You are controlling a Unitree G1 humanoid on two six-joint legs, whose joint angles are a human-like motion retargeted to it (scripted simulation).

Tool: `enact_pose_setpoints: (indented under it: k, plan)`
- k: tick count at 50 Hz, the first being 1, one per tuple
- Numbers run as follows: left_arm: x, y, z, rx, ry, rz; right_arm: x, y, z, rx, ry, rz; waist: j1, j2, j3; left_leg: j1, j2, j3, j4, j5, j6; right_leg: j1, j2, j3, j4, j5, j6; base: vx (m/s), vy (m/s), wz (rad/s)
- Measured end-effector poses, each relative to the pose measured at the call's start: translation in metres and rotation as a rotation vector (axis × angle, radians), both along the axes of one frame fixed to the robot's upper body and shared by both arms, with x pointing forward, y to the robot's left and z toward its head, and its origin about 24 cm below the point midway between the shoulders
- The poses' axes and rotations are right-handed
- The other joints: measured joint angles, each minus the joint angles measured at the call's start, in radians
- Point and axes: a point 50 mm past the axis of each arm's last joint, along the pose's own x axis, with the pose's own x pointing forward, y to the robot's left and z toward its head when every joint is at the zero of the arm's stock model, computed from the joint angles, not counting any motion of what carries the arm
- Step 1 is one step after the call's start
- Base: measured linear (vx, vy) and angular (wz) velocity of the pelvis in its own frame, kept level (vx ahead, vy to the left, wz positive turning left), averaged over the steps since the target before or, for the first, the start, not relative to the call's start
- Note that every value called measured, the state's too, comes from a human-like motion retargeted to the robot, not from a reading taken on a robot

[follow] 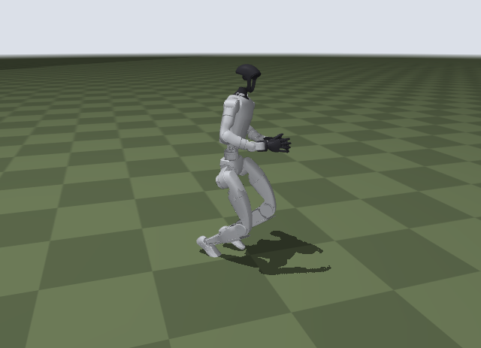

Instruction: Run

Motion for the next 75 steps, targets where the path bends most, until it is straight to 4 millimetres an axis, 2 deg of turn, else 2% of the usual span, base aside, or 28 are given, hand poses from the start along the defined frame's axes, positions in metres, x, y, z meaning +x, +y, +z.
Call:
enact_pose_setpoints:
  k: [3, 5, 8, 10, 13, 15, 18, 20, 23, 27, 30, 35, 37, 39, 41, 43, 45, 47, 50, 53, 56, 58, 60, 63, 65, 68, 72, 75]
  plan:
    - [-0.004, 0.020, 0.003, 0.054, -0.030, 0.060, 0.012, 0.001, 0.045, -0.041, -0.202, 0.016, 0.069, 0.016, 0.032, -0.119, 0.075, -0.003, 0.067, -0.034, 0.013, 0.072, 0.037, 0.002, -0.120, -0.211, -0.054, -0.04, -0.02, -0.76]
    - [-0.007, 0.022, 0.001, 0.049, -0.020, 0.058, 0.008, 0.008, 0.053, -0.006, -0.234, 0.054, 0.094, 0.013, 0.026, -0.148, 0.105, 0.015, 0.005, -0.003, -0.002, 0.098, 0.051, 0.010, -0.206, -0.143, -0.020, 0.00, 0.01, -0.46]
    - [-0.013, 0.010, -0.007, 0.024, 0.035, -0.014, -0.009, 0.022, 0.026, 0.025, -0.125, 0.146, 0.088, -0.006, -0.015, -0.111, 0.080, 0.047, -0.177, 0.118, -0.049, 0.083, 0.049, 0.029, -0.240, 0.211, 0.110, 0.01, 0.03, -0.22]
    - [-0.014, -0.003, -0.009, -0.008, 0.048, -0.063, -0.021, 0.026, 0.002, 0.016, -0.024, 0.179, 0.052, -0.022, -0.032, -0.051, 0.030, 0.063, -0.278, 0.178, -0.074, 0.043, 0.019, 0.032, -0.154, 0.373, 0.159, -0.02, 0.05, -0.27]
    - [-0.006, -0.020, 0.002, -0.039, -0.017, -0.103, -0.036, 0.018, -0.033, 0.001, 0.125, 0.141, -0.038, -0.049, -0.032, 0.106, -0.065, 0.074, -0.383, 0.121, -0.052, -0.026, -0.087, 0.024, 0.094, 0.400, 0.121, 0.00, 0.08, -0.41]
    - [0.002, -0.028, 0.018, -0.035, -0.107, -0.128, -0.047, 0.006, -0.054, -0.007, 0.221, 0.077, -0.110, -0.050, -0.028, 0.216, -0.109, 0.054, -0.412, -0.015, -0.007, -0.097, -0.136, 0.029, 0.289, 0.364, 0.083, 0.00, 0.10, -0.41]
    - [0.022, -0.036, 0.059, -0.005, -0.312, -0.161, -0.064, -0.020, -0.076, -0.030, 0.330, -0.043, -0.212, -0.028, 0.009, 0.366, -0.141, 0.015, -0.447, -0.286, 0.082, -0.271, -0.156, 0.057, 0.507, 0.320, 0.055, -0.01, 0.09, -0.31]
    - [0.032, -0.043, 0.091, -0.001, -0.455, -0.187, -0.075, -0.036, -0.085, -0.042, 0.378, -0.110, -0.251, -0.006, 0.041, 0.455, -0.144, -0.005, -0.483, -0.385, 0.111, -0.391, -0.142, 0.062, 0.528, 0.285, 0.042, 0.01, 0.06, -0.39]
    - [0.030, -0.052, 0.115, -0.086, -0.547, -0.237, -0.091, -0.047, -0.090, -0.021, 0.428, -0.138, -0.270, 0.037, 0.043, 0.559, -0.118, -0.039, -0.535, -0.277, 0.043, -0.474, -0.097, 0.015, 0.318, 0.248, 0.027, 0.06, -0.03, -0.56]
    - [0.014, -0.059, 0.101, -0.181, -0.476, -0.318, -0.099, -0.039, -0.092, 0.029, 0.450, -0.096, -0.226, 0.117, -0.005, 0.497, 0.006, -0.104, -0.338, 0.125, -0.122, -0.422, 0.069, -0.052, -0.123, 0.302, 0.071, -0.01, -0.11, -0.63]
    - [0.006, -0.059, 0.077, -0.155, -0.352, -0.340, -0.083, -0.026, -0.076, 0.049, 0.359, -0.069, -0.131, 0.177, -0.030, 0.367, 0.129, -0.121, -0.041, 0.248, -0.141, -0.322, 0.167, -0.084, -0.256, 0.293, 0.056, -0.04, -0.07, -0.63]
    - [0.001, -0.025, 0.028, -0.005, -0.117, -0.183, -0.030, -0.012, -0.004, 0.059, 0.005, -0.041, 0.028, 0.145, 0.004, 0.126, 0.273, -0.093, 0.348, 0.030, 0.020, -0.105, 0.176, -0.034, -0.166, -0.092, -0.075, -0.02, -0.09, -0.43]
    - [-0.003, -0.006, 0.020, 0.041, -0.075, -0.107, -0.013, -0.006, 0.035, 0.067, -0.157, -0.019, 0.072, 0.122, 0.030, 0.011, 0.272, -0.073, 0.343, -0.042, 0.062, -0.034, 0.158, -0.001, -0.172, -0.181, -0.080, -0.01, -0.03, -0.10]
    - [-0.012, 0.007, 0.015, 0.055, -0.045, -0.064, -0.011, 0.004, 0.063, 0.111, -0.271, 0.024, 0.103, 0.090, 0.029, -0.071, 0.238, -0.027, 0.217, -0.061, 0.069, 0.040, 0.127, 0.020, -0.214, -0.147, -0.037, 0.00, 0.00, 0.00]
    - [-0.023, 0.015, 0.010, 0.050, -0.012, -0.046, -0.019, 0.013, 0.074, 0.154, -0.323, 0.079, 0.123, 0.052, 0.009, -0.110, 0.171, 0.024, -0.004, -0.047, 0.039, 0.106, 0.087, 0.036, -0.264, -0.011, 0.047, 0.04, 0.06, 0.08]
    - [-0.033, 0.019, 0.004, 0.032, 0.025, -0.038, -0.027, 0.020, 0.074, 0.171, -0.332, 0.125, 0.126, 0.007, -0.023, -0.115, 0.074, 0.066, -0.278, -0.001, -0.014, 0.144, 0.028, 0.038, -0.276, 0.177, 0.142, 0.02, 0.03, 0.06]
    - [-0.039, 0.020, -0.001, 0.007, 0.054, -0.022, -0.033, 0.023, 0.068, 0.163, -0.326, 0.150, 0.105, -0.047, -0.057, -0.091, -0.035, 0.106, -0.554, 0.053, -0.063, 0.155, -0.055, 0.005, -0.236, 0.298, 0.169, -0.01, 0.00, 0.10]
    - [-0.041, 0.019, -0.003, -0.023, 0.059, 0.000, -0.037, 0.024, 0.058, 0.141, -0.297, 0.160, 0.064, -0.104, -0.076, -0.039, -0.143, 0.139, -0.735, 0.076, -0.058, 0.153, -0.163, -0.013, -0.126, 0.335, 0.169, -0.03, 0.07, 0.19]
    - [-0.038, 0.014, 0.000, -0.018, 0.021, 0.004, -0.041, 0.022, 0.032, 0.087, -0.190, 0.144, 0.006, -0.139, -0.082, -0.010, -0.202, 0.144, -0.653, -0.035, 0.018, 0.143, -0.266, -0.013, 0.127, 0.319, 0.158, -0.01, 0.10, 0.02]
    - [-0.019, 0.008, 0.016, 0.032, -0.113, 0.014, -0.047, 0.011, -0.009, 0.013, -0.018, 0.065, -0.065, -0.164, -0.054, 0.073, -0.249, 0.118, -0.493, -0.241, 0.147, 0.054, -0.336, 0.025, 0.407, 0.251, 0.103, -0.01, 0.04, -0.11]
    - [0.019, -0.003, 0.052, 0.062, -0.339, 0.045, -0.055, -0.009, -0.047, -0.055, 0.147, -0.045, -0.124, -0.114, -0.006, 0.220, -0.241, 0.053, -0.454, -0.398, 0.193, -0.161, -0.292, 0.071, 0.537, 0.158, 0.037, -0.04, 0.07, -0.51]
    - [0.029, -0.013, 0.079, 0.012, -0.463, 0.035, -0.070, -0.025, -0.066, -0.065, 0.251, -0.085, -0.171, -0.065, 0.004, 0.355, -0.226, 0.014, -0.505, -0.404, 0.159, -0.289, -0.258, 0.058, 0.494, 0.100, 0.000, 0.02, 0.02, -0.48]
    - [0.028, -0.022, 0.103, -0.057, -0.557, -0.008, -0.088, -0.038, -0.078, -0.054, 0.333, -0.110, -0.212, -0.019, -0.001, 0.495, -0.200, -0.020, -0.581, -0.321, 0.083, -0.371, -0.217, 0.011, 0.339, 0.066, -0.014, 0.07, -0.05, -0.43]
    - [0.016, -0.036, 0.118, -0.147, -0.619, -0.133, -0.110, -0.049, -0.089, -0.035, 0.426, -0.122, -0.244, 0.051, -0.027, 0.613, -0.113, -0.069, -0.598, -0.034, -0.073, -0.396, -0.087, -0.062, -0.045, 0.097, 0.028, 0.05, -0.11, -0.42]
    - [0.007, -0.044, 0.118, -0.175, -0.620, -0.222, -0.119, -0.051, -0.093, -0.032, 0.458, -0.122, -0.229, 0.113, -0.050, 0.608, -0.022, -0.090, -0.503, 0.163, -0.161, -0.383, 0.032, -0.096, -0.302, 0.155, 0.071, -0.04, -0.10, -0.48]
    - [-0.002, -0.053, 0.108, -0.167, -0.554, -0.311, -0.114, -0.045, -0.087, -0.022, 0.421, -0.114, -0.177, 0.180, -0.064, 0.559, 0.107, -0.092, -0.247, 0.252, -0.177, -0.336, 0.132, -0.142, -0.385, 0.179, 0.046, -0.04, -0.07, -0.39]
    - [-0.004, -0.050, 0.067, -0.073, -0.334, -0.282, -0.083, -0.030, -0.057, -0.026, 0.236, -0.081, -0.072, 0.183, -0.035, 0.451, 0.231, -0.076, 0.145, 0.136, -0.064, -0.240, 0.157, -0.140, -0.167, -0.065, -0.107, 0.00, -0.07, -0.32]
    - [0.002, -0.029, 0.038, 0.031, -0.183, -0.170, -0.038, -0.014, -0.007, -0.028, -0.015, -0.056, 0.010, 0.152, 0.020, 0.249, 0.284, -0.086, 0.337, -0.008, 0.041, -0.120, 0.144, -0.099, -0.113, -0.258, -0.168, -0.02, -0.09, -0.06]
